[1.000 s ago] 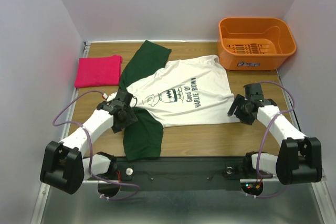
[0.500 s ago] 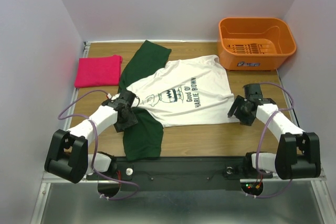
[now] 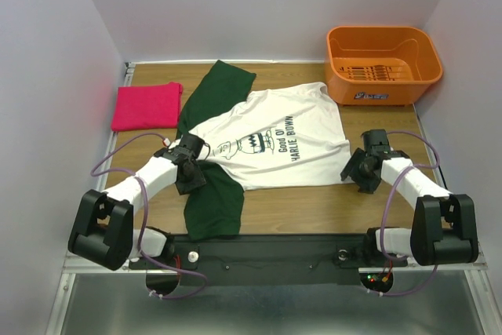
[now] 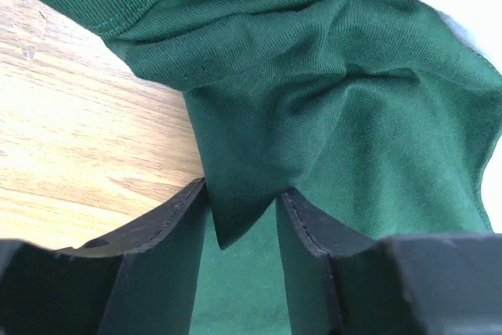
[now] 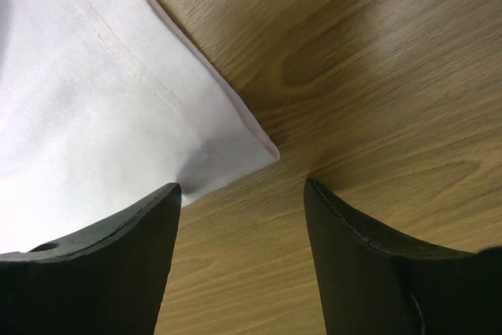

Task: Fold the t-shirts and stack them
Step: Flatten the tshirt out, then fold the tshirt

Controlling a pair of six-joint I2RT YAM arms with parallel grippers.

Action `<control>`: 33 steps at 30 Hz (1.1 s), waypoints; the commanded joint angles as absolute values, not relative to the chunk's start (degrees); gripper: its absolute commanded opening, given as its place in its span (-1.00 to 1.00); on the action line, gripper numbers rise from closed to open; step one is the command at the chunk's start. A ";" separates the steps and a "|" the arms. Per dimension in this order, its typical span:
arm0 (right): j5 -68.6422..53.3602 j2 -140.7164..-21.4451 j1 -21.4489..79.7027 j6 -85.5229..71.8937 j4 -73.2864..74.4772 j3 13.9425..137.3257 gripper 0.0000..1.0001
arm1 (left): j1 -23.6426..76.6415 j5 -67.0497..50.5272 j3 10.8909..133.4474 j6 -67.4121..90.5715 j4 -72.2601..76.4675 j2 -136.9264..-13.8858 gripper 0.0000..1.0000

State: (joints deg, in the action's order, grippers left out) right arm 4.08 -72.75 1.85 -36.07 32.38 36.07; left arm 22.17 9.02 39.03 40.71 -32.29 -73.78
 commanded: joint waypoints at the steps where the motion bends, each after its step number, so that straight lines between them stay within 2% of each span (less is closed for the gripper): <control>1: 4.40 -74.53 1.41 -38.23 27.78 34.98 0.36 | 22.68 9.23 39.20 39.82 -32.17 -72.51 -0.13; 6: 4.04 -74.71 1.41 -38.76 26.90 34.45 0.21 | 22.67 9.14 39.72 40.34 -33.83 -70.05 -0.59; 8: 4.83 -73.92 1.41 -38.67 26.98 34.10 0.05 | 22.68 8.88 39.99 40.60 -34.27 -68.22 -0.75; 11: 5.80 -73.74 1.41 -38.23 26.98 34.28 -0.12 | 22.68 8.27 40.78 40.96 -35.68 -65.93 -0.85; 15: 6.15 -74.09 1.41 -38.32 26.90 34.98 -0.21 | 22.67 8.17 41.13 41.22 -36.83 -63.73 -1.00; 18: 6.15 -74.79 1.41 -38.14 26.81 35.94 -0.34 | 22.67 7.65 41.05 41.40 -37.26 -63.11 -1.00; 23: 5.54 -73.22 1.41 -38.41 26.81 36.39 -0.34 | 22.67 6.42 41.13 41.75 -38.05 -61.35 -1.00; 29: 7.29 -72.69 1.41 -39.20 26.89 36.39 -0.12 | 22.67 6.42 41.75 41.66 -39.02 -60.47 -1.00; 33: 8.79 -72.60 1.41 -39.99 26.81 36.82 -0.09 | 22.68 6.42 41.66 41.66 -39.11 -60.03 -1.00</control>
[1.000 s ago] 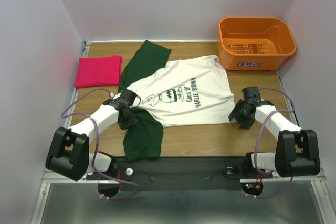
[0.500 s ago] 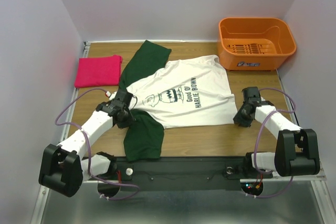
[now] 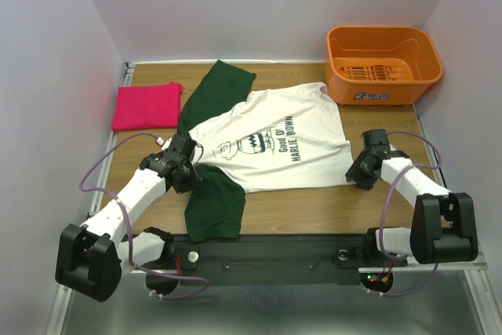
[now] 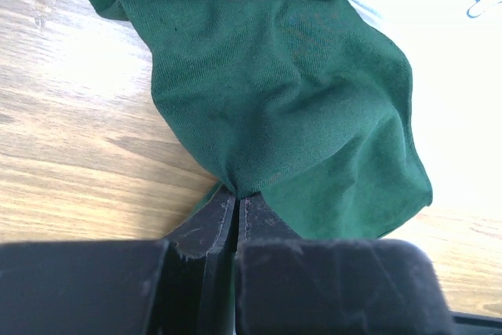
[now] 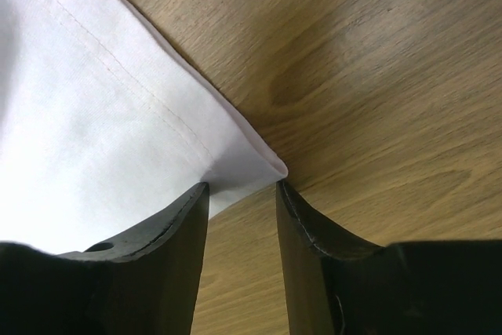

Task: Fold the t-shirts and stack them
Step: Fold the tshirt

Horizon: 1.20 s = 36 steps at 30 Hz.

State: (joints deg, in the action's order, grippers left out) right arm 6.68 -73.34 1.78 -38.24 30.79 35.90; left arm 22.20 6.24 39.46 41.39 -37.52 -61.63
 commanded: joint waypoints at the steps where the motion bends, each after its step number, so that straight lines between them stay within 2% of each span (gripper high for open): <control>1: 8.96 -72.68 1.41 -39.90 26.81 37.09 -0.09 | 22.59 6.42 41.57 41.66 -39.02 -59.94 -1.00; 11: 10.46 -75.76 1.41 -40.34 26.37 37.01 -0.10 | 22.68 6.33 41.39 41.57 -39.11 -59.33 -1.00; 13: 10.90 -75.59 1.41 -39.82 26.19 36.04 -0.20 | 22.68 6.85 42.01 41.40 -39.81 -59.15 -1.00; 16: 11.07 -74.18 1.41 -38.59 26.28 35.33 -0.51 | 22.68 7.03 42.63 41.57 -40.34 -58.45 -1.00; 17: 11.07 -73.74 1.41 -38.24 26.37 34.98 -0.71 | 22.68 6.77 42.80 41.66 -40.60 -58.19 -1.00; 20: 9.76 -71.29 1.41 -37.36 27.24 34.72 -0.99 | 22.68 6.42 43.59 42.27 -41.83 -57.04 -1.00; 36: 4.14 -60.30 1.41 -38.32 38.75 38.76 -0.99 | 22.59 3.34 45.87 48.78 -53.61 -40.62 -1.00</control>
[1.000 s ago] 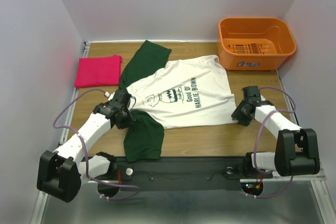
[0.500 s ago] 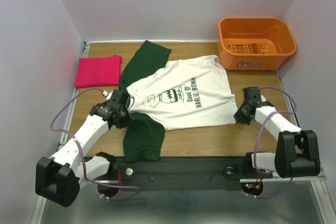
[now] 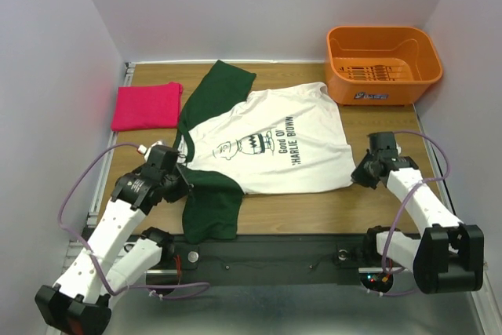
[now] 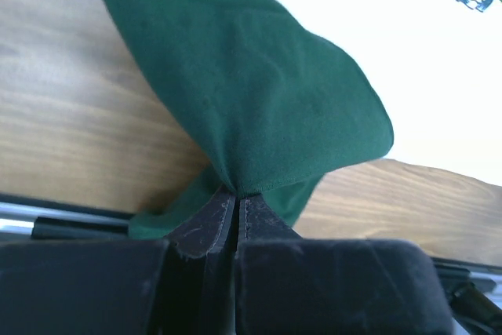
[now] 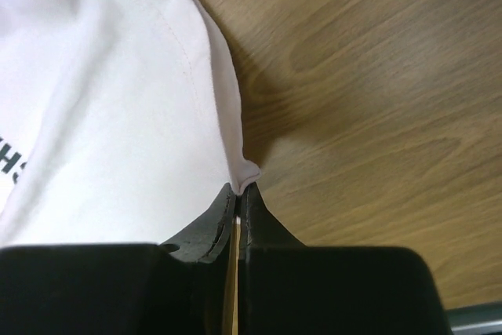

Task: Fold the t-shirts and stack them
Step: Fold the tshirt

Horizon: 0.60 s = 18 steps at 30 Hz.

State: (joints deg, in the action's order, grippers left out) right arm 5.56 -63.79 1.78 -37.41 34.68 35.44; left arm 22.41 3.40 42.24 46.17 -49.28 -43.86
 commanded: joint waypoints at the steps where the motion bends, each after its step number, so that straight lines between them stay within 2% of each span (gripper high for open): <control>1: 3.70 -59.68 1.41 -38.58 39.46 38.93 -0.99 | 22.67 3.43 46.14 48.95 -54.66 -40.17 -1.00; 18: 1.58 -47.29 1.41 -40.34 50.45 38.85 -0.99 | 22.68 5.80 51.24 52.29 -62.67 -34.37 -1.00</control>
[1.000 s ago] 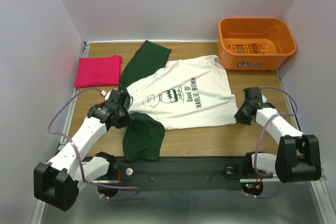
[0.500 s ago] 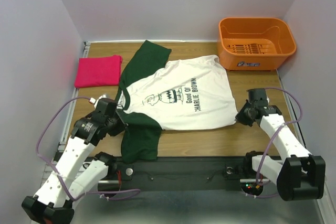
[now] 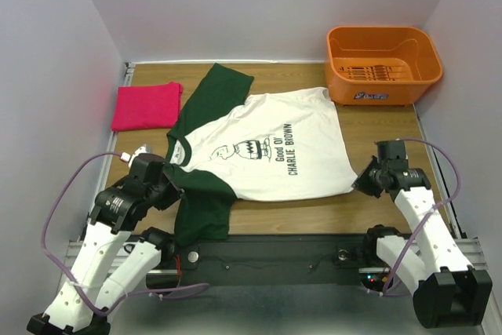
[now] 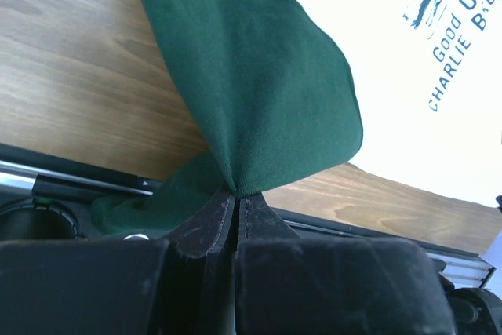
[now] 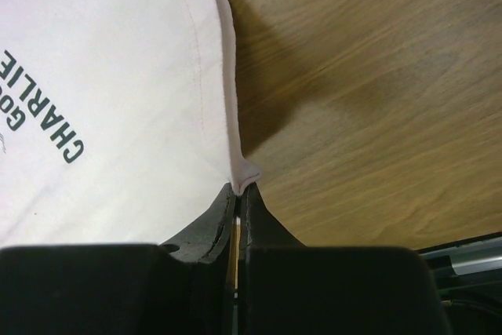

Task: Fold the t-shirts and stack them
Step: Fold the tshirt

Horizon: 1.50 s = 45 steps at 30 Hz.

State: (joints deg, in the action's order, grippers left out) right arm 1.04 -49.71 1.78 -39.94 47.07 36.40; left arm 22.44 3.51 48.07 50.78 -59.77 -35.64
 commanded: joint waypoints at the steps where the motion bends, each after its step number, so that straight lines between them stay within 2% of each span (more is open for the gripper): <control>1: 1.76 -47.29 1.41 -40.25 50.62 38.93 -0.99 | 22.68 5.97 51.33 52.29 -63.10 -34.37 -1.00; 13: 3.87 -56.24 1.41 -36.92 46.15 46.14 -0.99 | 22.68 6.86 50.19 52.29 -60.65 -36.47 -1.00; 26: 0.88 -72.59 1.49 -32.52 38.50 52.38 -0.99 | 22.41 9.23 45.62 52.91 -52.48 -42.36 -1.00; 45: 0.26 -85.69 1.41 -29.80 34.37 57.92 -0.99 | 11.78 7.91 44.04 42.19 -34.82 -59.05 -1.00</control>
